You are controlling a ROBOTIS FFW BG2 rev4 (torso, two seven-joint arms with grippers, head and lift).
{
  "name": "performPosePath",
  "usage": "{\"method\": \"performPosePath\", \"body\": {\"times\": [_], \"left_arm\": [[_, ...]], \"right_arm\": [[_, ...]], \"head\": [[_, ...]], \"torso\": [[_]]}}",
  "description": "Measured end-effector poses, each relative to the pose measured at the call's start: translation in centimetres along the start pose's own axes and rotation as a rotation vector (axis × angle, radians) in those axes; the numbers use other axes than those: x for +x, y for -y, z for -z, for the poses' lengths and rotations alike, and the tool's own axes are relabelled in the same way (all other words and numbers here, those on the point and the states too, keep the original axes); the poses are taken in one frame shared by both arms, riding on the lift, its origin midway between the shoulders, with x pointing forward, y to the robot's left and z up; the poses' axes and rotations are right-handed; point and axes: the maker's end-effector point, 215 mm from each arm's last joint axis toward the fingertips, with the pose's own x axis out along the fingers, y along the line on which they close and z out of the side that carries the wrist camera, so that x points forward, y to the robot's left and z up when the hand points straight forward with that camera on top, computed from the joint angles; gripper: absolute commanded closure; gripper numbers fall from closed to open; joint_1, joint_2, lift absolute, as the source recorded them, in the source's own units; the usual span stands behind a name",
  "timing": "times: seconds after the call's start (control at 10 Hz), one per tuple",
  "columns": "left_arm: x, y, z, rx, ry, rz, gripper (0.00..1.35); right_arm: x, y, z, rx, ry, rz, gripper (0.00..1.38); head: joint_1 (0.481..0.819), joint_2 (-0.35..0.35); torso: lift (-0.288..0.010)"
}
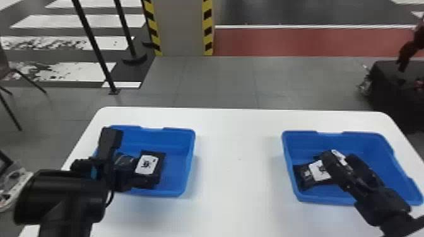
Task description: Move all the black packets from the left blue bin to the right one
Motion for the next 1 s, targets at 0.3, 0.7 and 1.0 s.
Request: {"method": "performPosePath", "body": {"times": [0.3,0.7,1.0], "left_arm": [[0.6,-0.3,0.7,-0.005,-0.030,-0.006,0.88],[0.5,-0.8,-0.5,0.044,0.017,0.001,1.20],[-2.8,1.0,-3.7,0.100,0.120,0.038,1.20]], "right_arm": [[-0.1,0.1,0.3,0.012,-0.004,0.001,0.22],[-0.2,0.0,0.7,0.025,-0.013,-0.004,0.22],[0.1,-1.3,1.1,0.035,-0.029,-0.041,0.22]], "head": [[0.695,0.076],[0.695,0.083],[0.695,0.083]], "torso": [[-0.110],[-0.110],[-0.110]]}}
